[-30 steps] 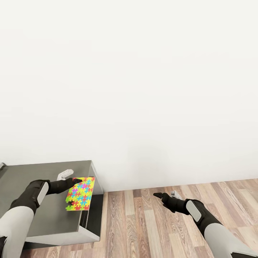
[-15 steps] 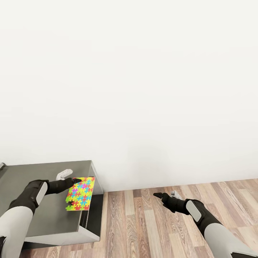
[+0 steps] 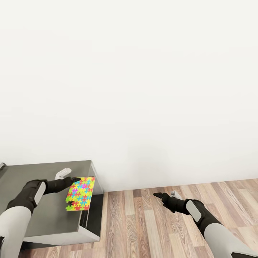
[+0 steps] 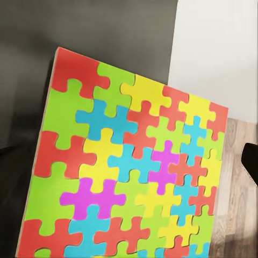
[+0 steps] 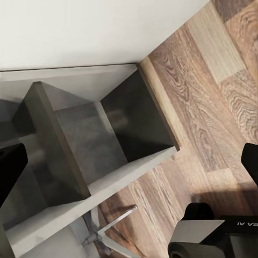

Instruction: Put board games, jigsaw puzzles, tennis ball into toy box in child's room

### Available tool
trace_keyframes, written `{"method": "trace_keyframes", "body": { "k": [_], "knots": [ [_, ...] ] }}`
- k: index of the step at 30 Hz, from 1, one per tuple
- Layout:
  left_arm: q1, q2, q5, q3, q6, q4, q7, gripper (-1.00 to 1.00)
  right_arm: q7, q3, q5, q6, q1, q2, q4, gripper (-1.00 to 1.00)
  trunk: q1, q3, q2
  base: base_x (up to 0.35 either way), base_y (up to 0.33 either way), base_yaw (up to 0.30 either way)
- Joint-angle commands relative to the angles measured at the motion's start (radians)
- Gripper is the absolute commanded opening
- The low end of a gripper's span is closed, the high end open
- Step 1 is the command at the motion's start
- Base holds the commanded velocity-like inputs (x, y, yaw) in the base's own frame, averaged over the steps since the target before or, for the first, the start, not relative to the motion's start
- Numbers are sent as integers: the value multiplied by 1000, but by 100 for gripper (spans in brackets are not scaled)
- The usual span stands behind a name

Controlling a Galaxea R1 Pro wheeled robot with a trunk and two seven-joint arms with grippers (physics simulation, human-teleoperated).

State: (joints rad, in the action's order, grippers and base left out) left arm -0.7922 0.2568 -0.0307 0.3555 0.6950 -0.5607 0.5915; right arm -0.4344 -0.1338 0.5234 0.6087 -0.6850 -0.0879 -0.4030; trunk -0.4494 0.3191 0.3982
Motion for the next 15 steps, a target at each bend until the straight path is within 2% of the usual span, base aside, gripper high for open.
{"method": "trace_keyframes", "body": {
  "k": [1, 8, 15],
  "knots": [
    [-1, 0, -3, 7, 8, 0, 8, 100, -1, -6, 1, 8, -1, 0, 0, 100, -1, 2, 2, 0, 0, 0],
    [-1, 8, -3, 26, 14, -1, 74, 100, -1, -6, 1, 8, -1, 0, 0, 100, -1, 2, 2, 0, 0, 0],
    [-1, 18, -3, 29, 18, -1, 115, 100, -1, -6, 1, 8, -1, 0, 0, 100, -1, 2, 2, 0, 0, 0]
  ]
}}
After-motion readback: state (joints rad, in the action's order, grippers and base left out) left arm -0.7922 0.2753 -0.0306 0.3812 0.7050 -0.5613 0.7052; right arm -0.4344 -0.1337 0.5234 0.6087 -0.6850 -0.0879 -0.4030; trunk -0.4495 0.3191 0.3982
